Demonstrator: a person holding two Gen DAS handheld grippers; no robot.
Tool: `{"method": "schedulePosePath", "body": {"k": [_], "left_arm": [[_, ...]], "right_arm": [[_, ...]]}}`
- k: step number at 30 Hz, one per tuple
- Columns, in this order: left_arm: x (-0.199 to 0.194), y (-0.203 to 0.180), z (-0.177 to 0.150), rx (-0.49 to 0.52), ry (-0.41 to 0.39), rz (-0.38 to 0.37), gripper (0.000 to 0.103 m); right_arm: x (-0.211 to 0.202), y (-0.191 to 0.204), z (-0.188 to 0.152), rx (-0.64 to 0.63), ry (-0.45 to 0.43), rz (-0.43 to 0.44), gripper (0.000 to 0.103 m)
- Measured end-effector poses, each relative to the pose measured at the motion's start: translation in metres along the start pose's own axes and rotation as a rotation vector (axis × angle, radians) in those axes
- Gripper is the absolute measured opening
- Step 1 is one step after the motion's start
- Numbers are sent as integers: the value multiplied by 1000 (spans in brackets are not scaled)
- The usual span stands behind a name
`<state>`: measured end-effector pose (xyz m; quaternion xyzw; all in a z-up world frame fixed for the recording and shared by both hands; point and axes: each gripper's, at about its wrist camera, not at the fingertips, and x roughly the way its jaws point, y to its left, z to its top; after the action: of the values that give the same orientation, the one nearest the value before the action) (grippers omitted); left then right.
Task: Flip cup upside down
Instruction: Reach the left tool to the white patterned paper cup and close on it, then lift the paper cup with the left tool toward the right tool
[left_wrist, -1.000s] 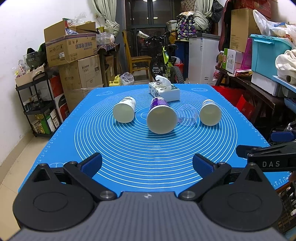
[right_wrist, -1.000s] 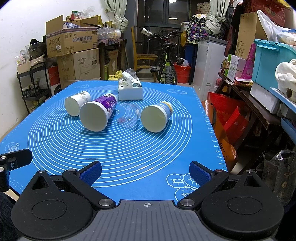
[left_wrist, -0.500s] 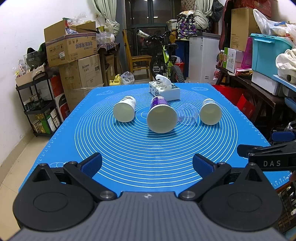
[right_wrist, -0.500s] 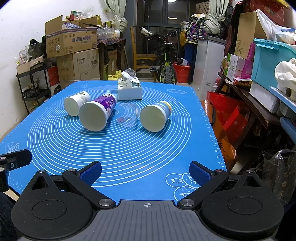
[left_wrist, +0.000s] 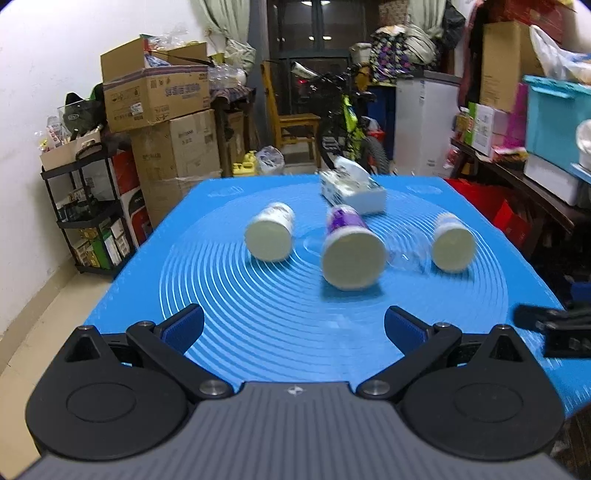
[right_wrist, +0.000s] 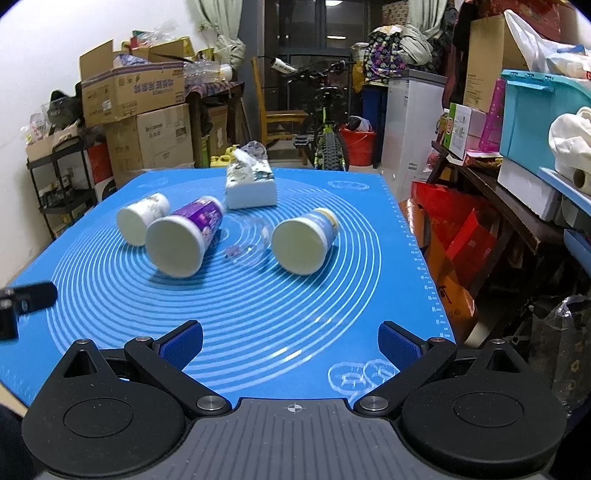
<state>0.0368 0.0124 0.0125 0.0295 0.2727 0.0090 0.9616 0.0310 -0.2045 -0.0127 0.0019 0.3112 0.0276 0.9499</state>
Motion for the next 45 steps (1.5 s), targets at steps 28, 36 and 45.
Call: {"method": "schedulePosePath", "body": {"k": [28,36,45], "left_arm": [[228,46,62,-35,129,-23,83],[217,43,70,-13,150,-25,63],[104,12,54,38,59,-62,63]], "right_arm": [[75,-29,33,103,-11,-83,100],[68,-32,31,107,-21,-82,100],[49,-32,27,106,-32,-48,100]]}}
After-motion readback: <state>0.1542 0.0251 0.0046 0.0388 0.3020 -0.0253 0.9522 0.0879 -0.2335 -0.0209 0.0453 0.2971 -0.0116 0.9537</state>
